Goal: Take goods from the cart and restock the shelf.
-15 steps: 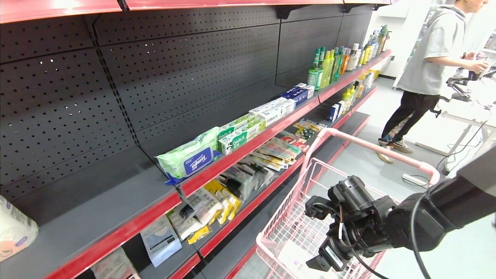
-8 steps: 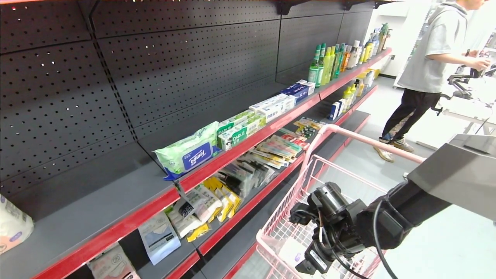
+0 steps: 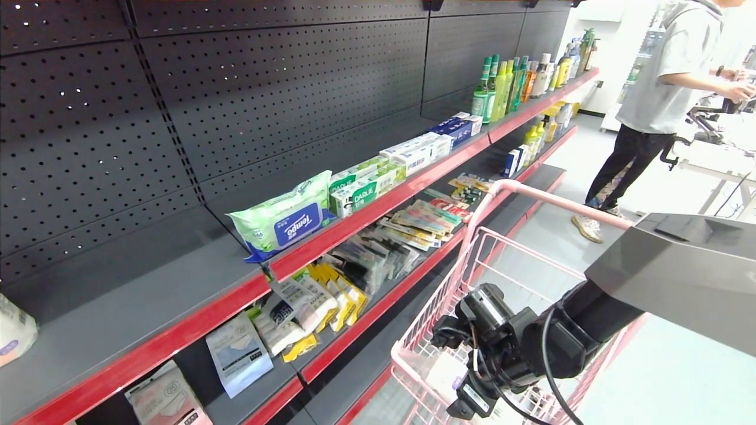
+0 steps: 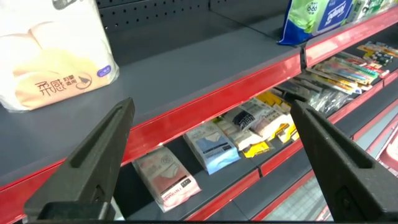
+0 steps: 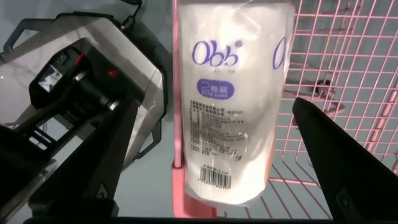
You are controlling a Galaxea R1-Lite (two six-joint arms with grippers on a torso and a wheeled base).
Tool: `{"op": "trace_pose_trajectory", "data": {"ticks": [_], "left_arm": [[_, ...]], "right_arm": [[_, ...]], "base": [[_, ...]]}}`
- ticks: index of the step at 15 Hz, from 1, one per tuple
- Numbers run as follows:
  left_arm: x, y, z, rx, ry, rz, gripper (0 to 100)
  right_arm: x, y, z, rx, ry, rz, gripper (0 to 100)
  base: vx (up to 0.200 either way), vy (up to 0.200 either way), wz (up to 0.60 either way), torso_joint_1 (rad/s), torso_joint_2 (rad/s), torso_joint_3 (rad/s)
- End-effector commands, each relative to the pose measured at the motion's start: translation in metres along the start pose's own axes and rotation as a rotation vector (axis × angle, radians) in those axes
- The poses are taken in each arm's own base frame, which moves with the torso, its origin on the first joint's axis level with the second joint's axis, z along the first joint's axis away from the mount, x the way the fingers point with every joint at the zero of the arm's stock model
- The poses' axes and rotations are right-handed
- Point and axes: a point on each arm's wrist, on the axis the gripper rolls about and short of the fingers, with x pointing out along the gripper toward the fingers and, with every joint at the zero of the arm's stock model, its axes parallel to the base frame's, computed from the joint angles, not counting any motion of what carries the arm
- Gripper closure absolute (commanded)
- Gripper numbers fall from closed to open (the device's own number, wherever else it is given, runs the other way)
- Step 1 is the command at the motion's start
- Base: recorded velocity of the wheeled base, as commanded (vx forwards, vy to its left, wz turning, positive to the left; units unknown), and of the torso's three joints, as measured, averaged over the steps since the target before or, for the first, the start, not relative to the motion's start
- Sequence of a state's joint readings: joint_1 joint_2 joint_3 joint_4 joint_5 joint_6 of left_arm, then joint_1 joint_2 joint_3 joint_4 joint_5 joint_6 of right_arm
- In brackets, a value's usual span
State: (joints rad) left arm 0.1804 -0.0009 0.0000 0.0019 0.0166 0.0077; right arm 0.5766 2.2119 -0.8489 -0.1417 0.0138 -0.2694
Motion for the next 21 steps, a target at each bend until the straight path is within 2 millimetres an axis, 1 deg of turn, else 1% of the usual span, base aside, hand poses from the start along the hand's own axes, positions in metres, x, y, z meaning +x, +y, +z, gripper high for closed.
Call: {"op": "trace_pose_trajectory", "data": {"ticks": [1, 3, 9, 12, 14, 16, 19, 21], "left_arm": [[0.0, 0.0, 0.0, 0.0, 0.0, 0.001, 0], [0.0, 0.0, 0.0, 0.0, 0.0, 0.001, 0], [0.0, 0.0, 0.0, 0.0, 0.0, 0.001, 0], [0.0, 0.0, 0.0, 0.0, 0.0, 0.001, 0], [0.0, 0.0, 0.0, 0.0, 0.0, 0.001, 0], [0.0, 0.0, 0.0, 0.0, 0.002, 0.001, 0], [0.0, 0.0, 0.0, 0.0, 0.002, 0.001, 0], [0.0, 0.0, 0.0, 0.0, 0.002, 0.001, 0]], "right_arm": [[0.002, -0.002, 0.004, 0.002, -0.008, -0.011, 0], [0.007, -0.004, 0.006, 0.004, 0.0, -0.034, 0], [0.017, -0.004, 0.007, 0.004, 0.016, -0.031, 0], [0.022, -0.006, 0.007, 0.008, 0.021, -0.031, 0], [0.022, -0.008, 0.008, 0.012, 0.017, -0.034, 0], [0.021, -0.016, 0.013, 0.022, 0.0, -0.045, 0], [0.022, -0.025, 0.009, 0.023, 0.006, -0.053, 0], [0.027, -0.026, 0.007, 0.025, 0.02, -0.052, 0]], "base": [[0.0, 0.0, 0.0, -0.036, 0.08, 0.056], [0.0, 0.0, 0.0, -0.011, 0.03, 0.013], [0.0, 0.0, 0.0, -0.008, 0.01, 0.009], [0.0, 0.0, 0.0, -0.123, 0.3, 0.155], [0.0, 0.0, 0.0, -0.018, 0.04, 0.023], [0.0, 0.0, 0.0, 0.0, 0.0, 0.0], [0.0, 0.0, 0.0, 0.0, 0.0, 0.0], [0.0, 0.0, 0.0, 0.0, 0.0, 0.0]]}}
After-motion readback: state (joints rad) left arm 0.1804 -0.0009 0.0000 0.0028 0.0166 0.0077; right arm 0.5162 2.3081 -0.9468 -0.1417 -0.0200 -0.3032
